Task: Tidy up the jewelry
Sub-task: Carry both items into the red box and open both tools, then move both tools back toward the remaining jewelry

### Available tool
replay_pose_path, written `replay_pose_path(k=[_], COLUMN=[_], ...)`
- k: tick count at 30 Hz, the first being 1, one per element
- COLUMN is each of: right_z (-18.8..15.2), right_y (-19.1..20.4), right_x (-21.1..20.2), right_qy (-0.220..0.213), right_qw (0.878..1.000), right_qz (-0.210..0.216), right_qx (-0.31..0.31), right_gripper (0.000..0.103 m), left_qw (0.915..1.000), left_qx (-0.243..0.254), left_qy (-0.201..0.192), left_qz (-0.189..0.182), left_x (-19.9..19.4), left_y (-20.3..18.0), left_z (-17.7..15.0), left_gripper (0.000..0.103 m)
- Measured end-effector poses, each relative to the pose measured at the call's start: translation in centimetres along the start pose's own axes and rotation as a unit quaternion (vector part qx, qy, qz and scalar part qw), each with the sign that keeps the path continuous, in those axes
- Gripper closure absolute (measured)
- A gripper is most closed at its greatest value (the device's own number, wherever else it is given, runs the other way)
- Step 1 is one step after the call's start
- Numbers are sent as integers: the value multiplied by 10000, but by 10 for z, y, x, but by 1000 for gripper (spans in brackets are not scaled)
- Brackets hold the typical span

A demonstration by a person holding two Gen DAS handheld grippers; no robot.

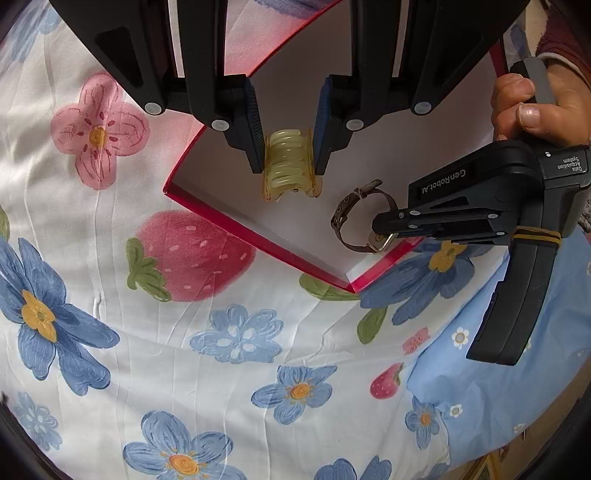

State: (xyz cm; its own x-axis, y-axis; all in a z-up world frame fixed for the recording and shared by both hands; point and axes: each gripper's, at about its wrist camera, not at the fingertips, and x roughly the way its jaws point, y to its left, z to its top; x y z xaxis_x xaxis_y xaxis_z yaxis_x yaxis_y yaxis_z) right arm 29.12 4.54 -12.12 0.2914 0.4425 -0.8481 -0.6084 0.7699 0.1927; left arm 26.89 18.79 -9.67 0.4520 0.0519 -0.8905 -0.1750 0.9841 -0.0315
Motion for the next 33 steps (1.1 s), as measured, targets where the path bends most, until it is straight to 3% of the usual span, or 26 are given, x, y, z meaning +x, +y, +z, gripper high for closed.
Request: replay_pose_path(k=[8,10,12,14,17,19,25,33], right_z=[-1,0,0,0,-1,-2,-7,-31], right_y=[2,3,2,2,1,2,2,-8], right_x=[10,10,10,9,6,2,-22,-79], right_qy=[173,181,178,180,155,98,-123,-568], right_qw=[9997,9997,9998,9998,9999,9999,9998,9973], right_qz=[-55,-49,-30,-21,31,63,123,176], right_qx=[-146,-146,-129,-111,-30,-1,131,434], right_gripper=[77,77,76,76,71,54,54,54], left_qw=[9999,9999,9999,9998,9997,9996,9980,9928], left_qx=[103,112,85,47,-6,-27,-379,-714], left_qy=[28,35,-17,-138,-206,-250,-501,-872], left_qz=[69,93,139,142,150,159,-3,-411], left_x=[6,6,2,-4,-14,-21,-59,-117], left_y=[-4,-4,-3,-2,0,2,12,16], left_z=[-1,-2,-2,-3,-6,-8,-24,-62], left_gripper=[92,86,69,64,64,64,63,55])
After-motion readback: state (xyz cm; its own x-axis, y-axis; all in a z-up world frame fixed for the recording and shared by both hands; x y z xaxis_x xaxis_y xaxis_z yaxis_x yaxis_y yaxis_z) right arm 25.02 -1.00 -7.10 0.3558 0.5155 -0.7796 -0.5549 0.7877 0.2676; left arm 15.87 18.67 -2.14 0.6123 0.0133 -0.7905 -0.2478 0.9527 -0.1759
